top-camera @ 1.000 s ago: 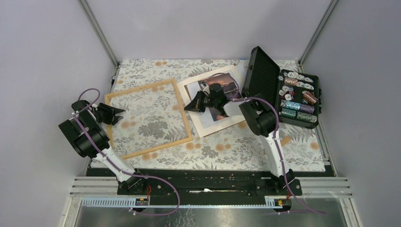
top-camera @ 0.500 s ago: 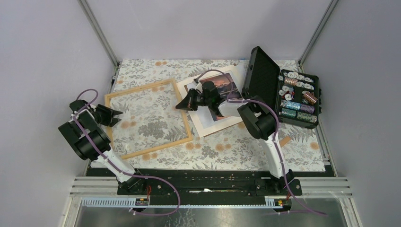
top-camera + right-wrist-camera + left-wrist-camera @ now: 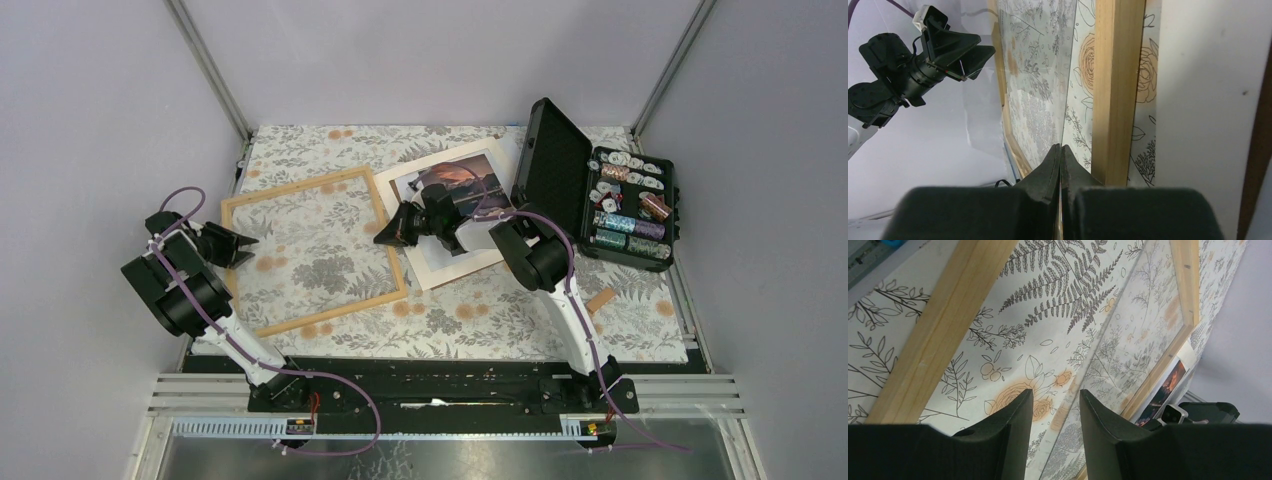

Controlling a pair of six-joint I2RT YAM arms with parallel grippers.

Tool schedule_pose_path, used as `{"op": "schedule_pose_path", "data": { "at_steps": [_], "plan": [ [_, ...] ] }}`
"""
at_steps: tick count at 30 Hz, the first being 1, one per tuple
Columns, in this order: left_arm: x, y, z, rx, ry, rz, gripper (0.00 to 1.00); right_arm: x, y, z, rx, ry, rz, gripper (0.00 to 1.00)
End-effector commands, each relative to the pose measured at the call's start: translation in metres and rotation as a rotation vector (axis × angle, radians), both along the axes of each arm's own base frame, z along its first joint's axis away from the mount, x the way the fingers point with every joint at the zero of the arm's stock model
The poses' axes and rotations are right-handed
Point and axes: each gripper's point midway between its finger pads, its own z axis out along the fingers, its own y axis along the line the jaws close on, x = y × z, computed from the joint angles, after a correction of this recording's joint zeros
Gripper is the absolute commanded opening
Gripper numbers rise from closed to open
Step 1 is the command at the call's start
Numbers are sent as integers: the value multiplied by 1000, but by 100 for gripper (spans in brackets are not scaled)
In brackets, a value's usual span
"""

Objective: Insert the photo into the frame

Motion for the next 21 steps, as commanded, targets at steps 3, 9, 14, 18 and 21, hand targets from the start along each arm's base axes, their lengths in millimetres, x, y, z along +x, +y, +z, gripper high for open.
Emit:
{"op": "schedule_pose_path", "data": {
  "at_steps": [3, 9, 14, 18, 21],
  "plan": [
    [4, 56, 5, 103, -20, 134, 43, 4, 12, 19, 43, -52, 22, 0],
    [2, 59, 6, 130, -3, 154, 51, 7, 12, 15, 29, -45, 11, 0],
    [-1, 64, 5, 152, 12, 172, 54, 12, 8, 7, -24, -32, -16, 0],
    [-5, 68, 0, 170, 40, 179, 55, 13, 1, -4, -83, 4, -43, 0],
    [-7, 66, -3, 170, 47, 178, 57, 16, -6, -13, -123, 37, -68, 0]
  ]
}}
